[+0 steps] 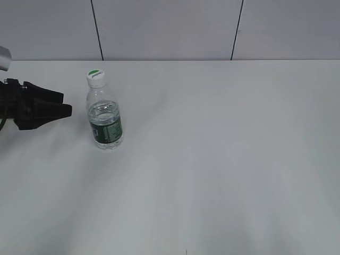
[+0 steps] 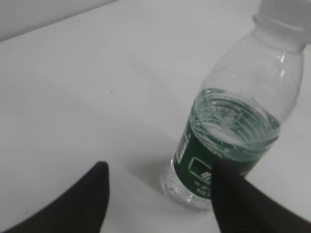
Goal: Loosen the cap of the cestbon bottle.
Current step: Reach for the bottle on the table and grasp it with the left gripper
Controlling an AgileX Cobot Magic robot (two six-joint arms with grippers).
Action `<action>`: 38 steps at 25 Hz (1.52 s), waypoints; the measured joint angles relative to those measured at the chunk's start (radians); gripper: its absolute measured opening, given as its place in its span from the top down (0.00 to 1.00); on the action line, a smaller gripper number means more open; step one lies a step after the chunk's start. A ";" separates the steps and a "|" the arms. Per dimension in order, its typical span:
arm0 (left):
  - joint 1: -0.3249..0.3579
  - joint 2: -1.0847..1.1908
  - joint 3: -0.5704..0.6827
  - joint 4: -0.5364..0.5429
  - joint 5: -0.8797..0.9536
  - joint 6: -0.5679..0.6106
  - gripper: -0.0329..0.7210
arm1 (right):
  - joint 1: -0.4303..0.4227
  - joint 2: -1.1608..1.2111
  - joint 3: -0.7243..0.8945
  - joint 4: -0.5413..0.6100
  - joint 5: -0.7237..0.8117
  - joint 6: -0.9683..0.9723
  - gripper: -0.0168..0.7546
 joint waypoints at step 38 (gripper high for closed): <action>-0.032 0.000 -0.002 0.072 -0.104 0.008 0.31 | 0.000 0.000 0.000 0.000 0.000 0.000 0.41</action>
